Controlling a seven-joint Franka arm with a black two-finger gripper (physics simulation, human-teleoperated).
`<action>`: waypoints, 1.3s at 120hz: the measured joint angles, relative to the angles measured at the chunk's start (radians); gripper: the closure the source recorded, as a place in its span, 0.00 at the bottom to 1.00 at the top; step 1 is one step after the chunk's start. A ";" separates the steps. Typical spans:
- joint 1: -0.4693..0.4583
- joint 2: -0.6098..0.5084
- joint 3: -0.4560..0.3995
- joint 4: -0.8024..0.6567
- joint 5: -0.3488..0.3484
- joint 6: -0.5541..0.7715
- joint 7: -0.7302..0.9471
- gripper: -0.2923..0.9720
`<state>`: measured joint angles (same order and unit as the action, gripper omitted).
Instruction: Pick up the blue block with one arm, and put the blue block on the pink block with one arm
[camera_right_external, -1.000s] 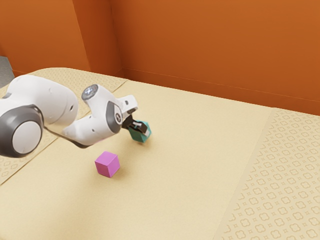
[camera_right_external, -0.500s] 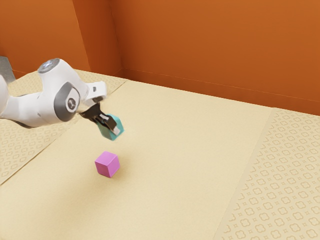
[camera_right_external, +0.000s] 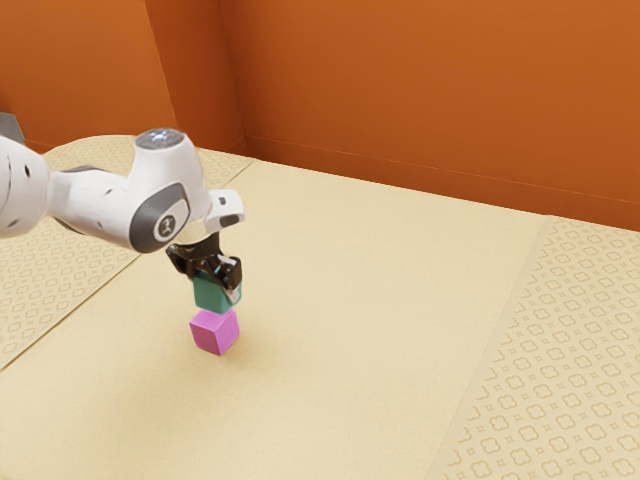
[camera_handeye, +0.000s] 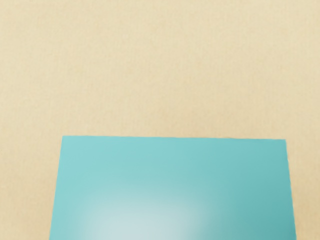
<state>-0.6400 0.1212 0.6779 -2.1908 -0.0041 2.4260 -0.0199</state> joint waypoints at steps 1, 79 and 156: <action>0.000 -0.001 0.000 -0.001 0.004 0.003 -0.005 0.56; 0.032 -0.104 0.042 -0.143 0.154 0.189 -0.105 0.57; 0.031 -0.075 0.036 -0.189 0.012 0.255 0.133 0.57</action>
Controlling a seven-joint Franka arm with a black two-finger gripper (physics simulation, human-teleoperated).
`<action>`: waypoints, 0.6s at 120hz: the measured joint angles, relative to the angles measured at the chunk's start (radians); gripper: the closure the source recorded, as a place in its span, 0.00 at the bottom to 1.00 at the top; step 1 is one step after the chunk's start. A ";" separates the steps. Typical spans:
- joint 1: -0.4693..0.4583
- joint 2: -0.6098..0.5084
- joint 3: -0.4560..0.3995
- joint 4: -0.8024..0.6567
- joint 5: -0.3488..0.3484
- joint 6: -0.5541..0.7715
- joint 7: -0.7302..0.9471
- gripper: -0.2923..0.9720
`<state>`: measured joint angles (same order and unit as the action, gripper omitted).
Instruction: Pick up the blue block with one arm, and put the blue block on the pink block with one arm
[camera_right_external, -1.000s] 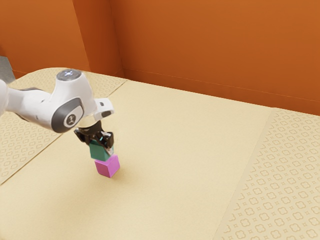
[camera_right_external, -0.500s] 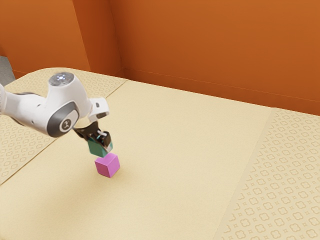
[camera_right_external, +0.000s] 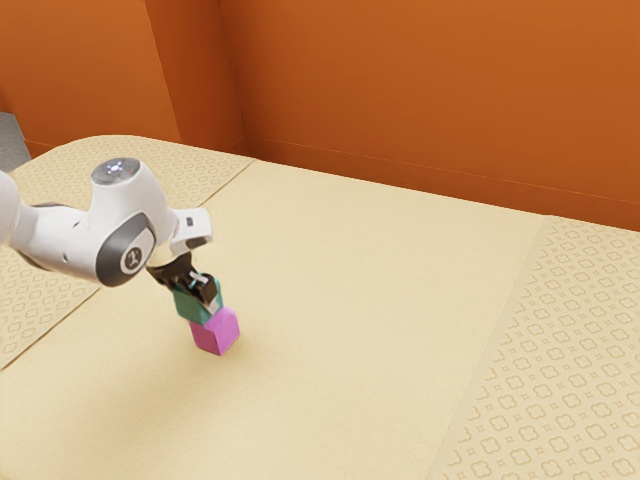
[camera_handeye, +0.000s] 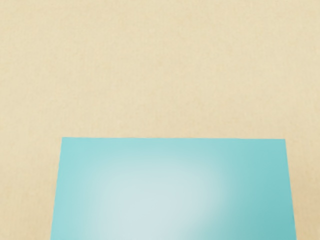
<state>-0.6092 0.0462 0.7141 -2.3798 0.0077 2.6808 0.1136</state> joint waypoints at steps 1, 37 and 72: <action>-0.001 0.000 0.000 0.000 -0.006 0.001 0.003 0.57; -0.023 0.007 0.000 -0.016 -0.203 0.017 0.120 0.57; -0.023 0.009 -0.001 -0.014 -0.220 0.023 0.192 0.58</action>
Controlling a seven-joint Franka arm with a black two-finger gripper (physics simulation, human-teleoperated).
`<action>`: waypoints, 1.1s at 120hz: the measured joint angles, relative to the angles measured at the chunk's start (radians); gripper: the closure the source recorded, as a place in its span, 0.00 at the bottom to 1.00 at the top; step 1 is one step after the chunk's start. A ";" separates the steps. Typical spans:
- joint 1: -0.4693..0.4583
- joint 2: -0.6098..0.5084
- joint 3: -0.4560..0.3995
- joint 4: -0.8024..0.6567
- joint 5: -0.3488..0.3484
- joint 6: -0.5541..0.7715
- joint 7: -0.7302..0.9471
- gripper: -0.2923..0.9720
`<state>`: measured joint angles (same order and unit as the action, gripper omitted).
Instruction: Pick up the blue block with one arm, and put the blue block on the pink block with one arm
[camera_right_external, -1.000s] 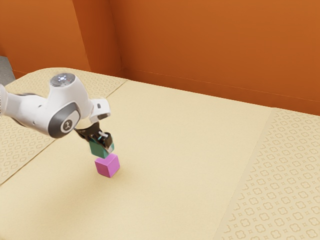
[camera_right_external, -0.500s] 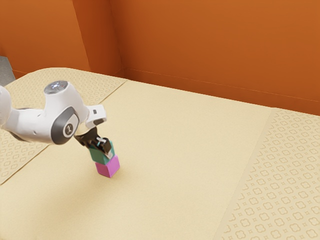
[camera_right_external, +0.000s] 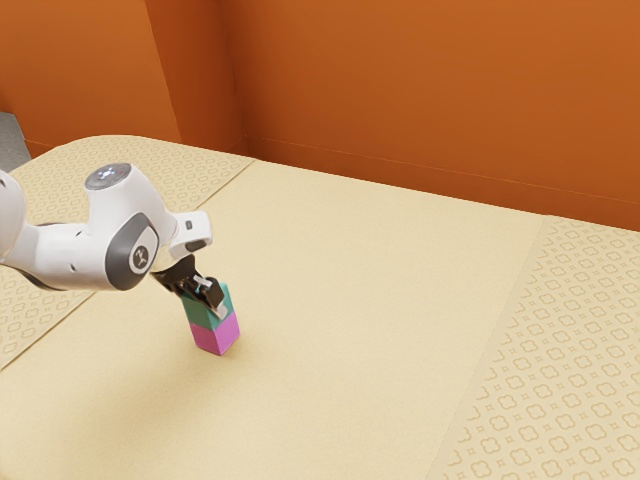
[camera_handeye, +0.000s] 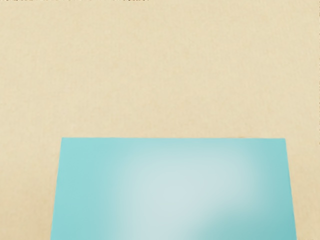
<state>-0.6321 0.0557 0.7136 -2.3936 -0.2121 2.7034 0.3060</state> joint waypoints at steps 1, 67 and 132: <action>0.000 0.000 0.000 0.000 0.000 0.000 0.002 0.58; 0.001 0.020 -0.002 0.018 -0.032 0.003 0.071 0.57; -0.001 0.026 -0.007 0.023 -0.061 -0.008 0.136 0.31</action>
<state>-0.6327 0.0814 0.7066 -2.3703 -0.2729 2.6949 0.4424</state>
